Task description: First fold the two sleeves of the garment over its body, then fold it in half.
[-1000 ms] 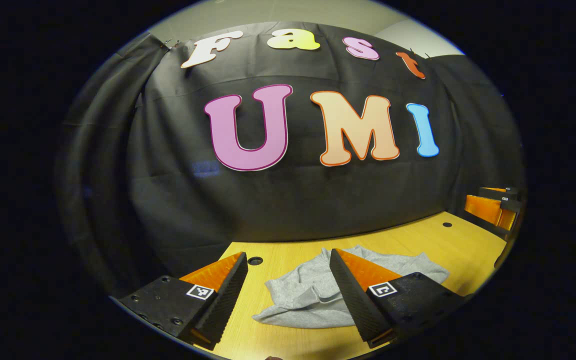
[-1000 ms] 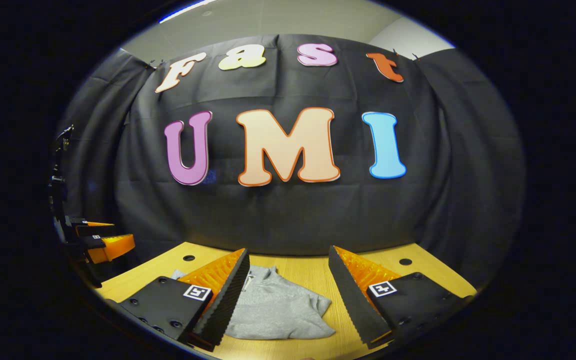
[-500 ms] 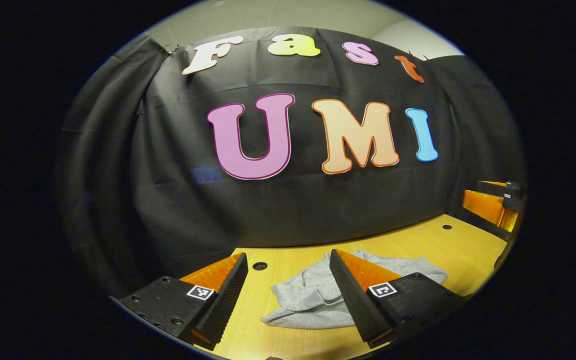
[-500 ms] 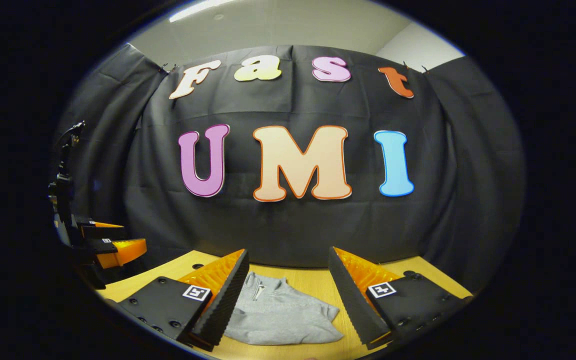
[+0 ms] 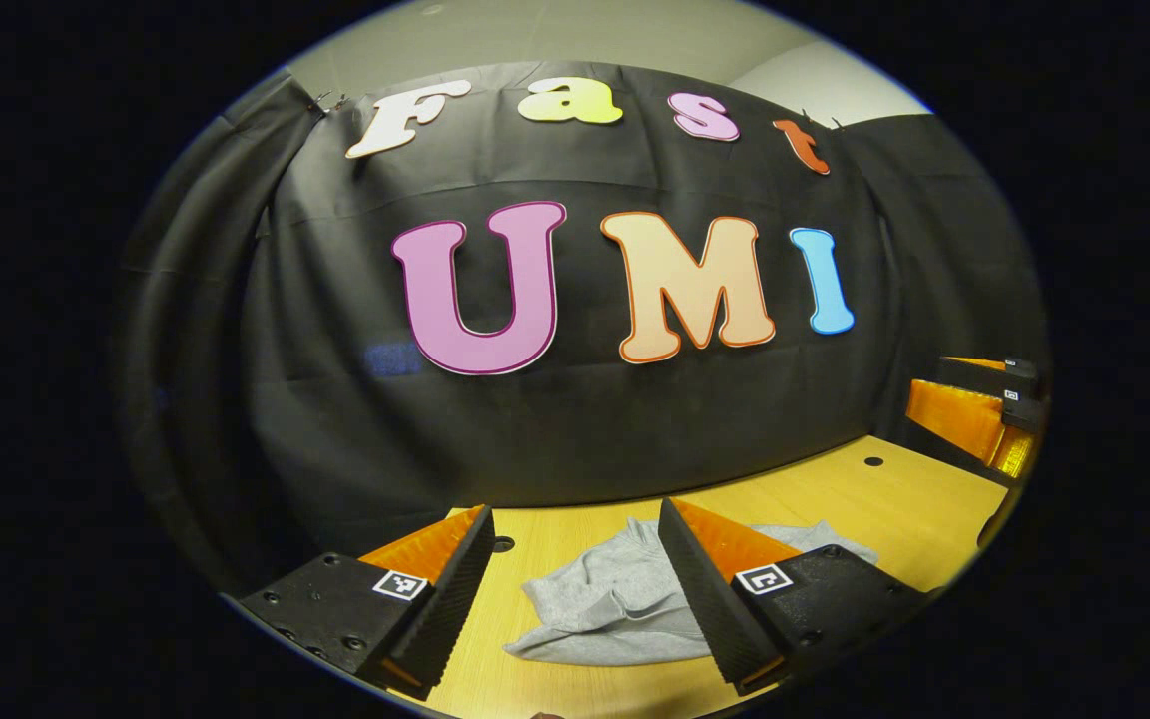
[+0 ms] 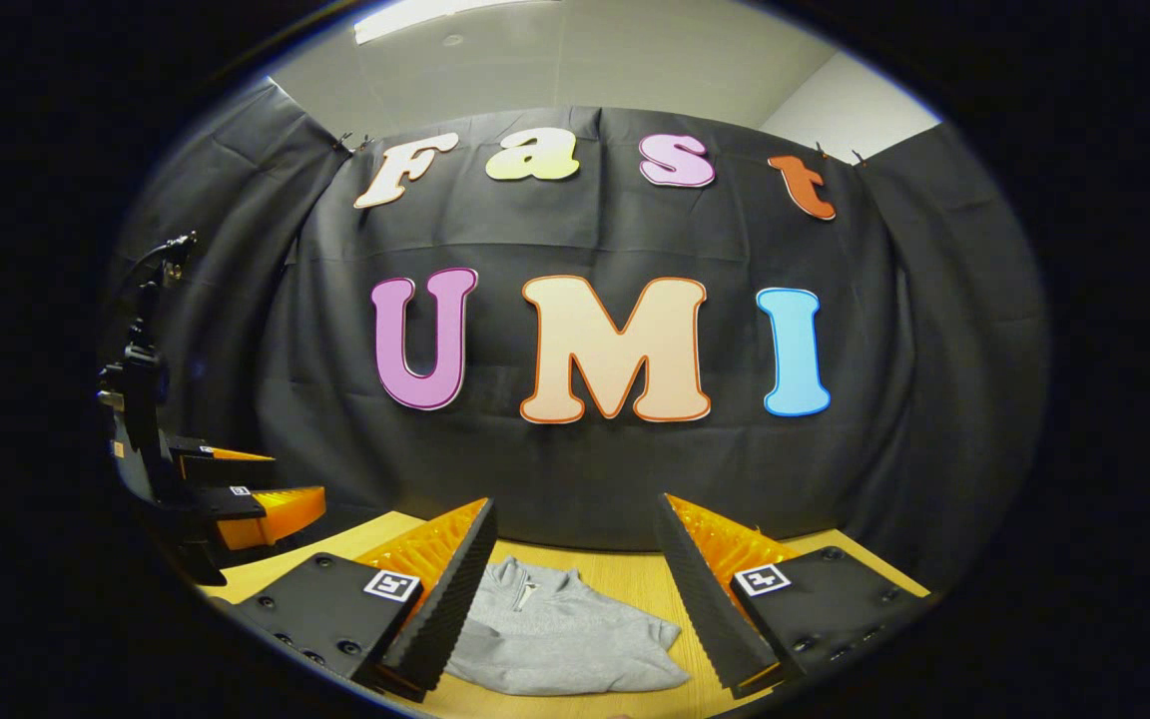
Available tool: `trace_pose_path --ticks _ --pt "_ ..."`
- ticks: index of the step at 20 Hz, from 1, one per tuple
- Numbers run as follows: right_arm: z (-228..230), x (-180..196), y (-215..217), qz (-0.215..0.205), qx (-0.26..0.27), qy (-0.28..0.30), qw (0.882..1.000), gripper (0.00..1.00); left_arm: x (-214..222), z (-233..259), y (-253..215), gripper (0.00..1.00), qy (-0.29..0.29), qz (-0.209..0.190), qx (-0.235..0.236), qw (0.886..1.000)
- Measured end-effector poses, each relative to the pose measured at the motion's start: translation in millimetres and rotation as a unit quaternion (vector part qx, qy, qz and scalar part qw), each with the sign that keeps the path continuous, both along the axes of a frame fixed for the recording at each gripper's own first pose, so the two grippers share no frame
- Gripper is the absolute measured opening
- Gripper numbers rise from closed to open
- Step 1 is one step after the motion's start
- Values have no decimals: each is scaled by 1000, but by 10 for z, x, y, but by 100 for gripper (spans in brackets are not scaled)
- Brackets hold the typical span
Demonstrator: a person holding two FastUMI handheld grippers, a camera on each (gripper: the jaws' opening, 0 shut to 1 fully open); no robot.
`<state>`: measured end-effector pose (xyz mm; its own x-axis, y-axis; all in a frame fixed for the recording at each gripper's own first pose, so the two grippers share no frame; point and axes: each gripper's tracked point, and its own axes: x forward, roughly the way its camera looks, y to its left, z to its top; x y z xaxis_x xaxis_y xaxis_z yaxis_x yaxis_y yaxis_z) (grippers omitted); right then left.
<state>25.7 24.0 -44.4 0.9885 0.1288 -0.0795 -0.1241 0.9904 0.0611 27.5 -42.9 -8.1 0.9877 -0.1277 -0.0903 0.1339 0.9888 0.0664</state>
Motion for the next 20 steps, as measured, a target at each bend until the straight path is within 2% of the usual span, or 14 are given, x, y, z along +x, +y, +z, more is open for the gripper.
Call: trace_pose_path --ticks 1,2,3,7,8,9,14,15,16,20 --pt "22 -9 14 0 1 -2 1000 98 -15 10 22 95 -1 2 -1 1000" --pt "41 -16 17 -1 2 -4 1000 98 -15 10 53 100 -1 4 -3 1000" --pt "52 -25 16 -2 3 -5 1000 98 -25 28 74 95 -3 5 -4 1000" --pt "106 -98 -1 -3 5 -3 1000 98 -54 91 136 95 -7 11 -8 1000" --pt "119 -95 8 -4 6 -4 1000 98 -54 111 141 100 -9 12 -8 1000" --pt "148 -111 11 -6 7 -6 1000 98 -57 120 147 95 -9 11 -8 1000" --pt "229 -171 20 -8 4 -17 1000 98 -84 173 157 95 -17 11 -10 1000" --pt "231 -185 28 -8 4 -17 1000 98 -87 174 159 100 -16 11 -11 1000" --pt "232 -184 19 -9 4 -17 1000 96 -86 180 163 95 -17 11 -11 1000" --pt "223 -205 18 -10 6 -14 1000 96 -89 206 172 95 -20 12 -11 1000"
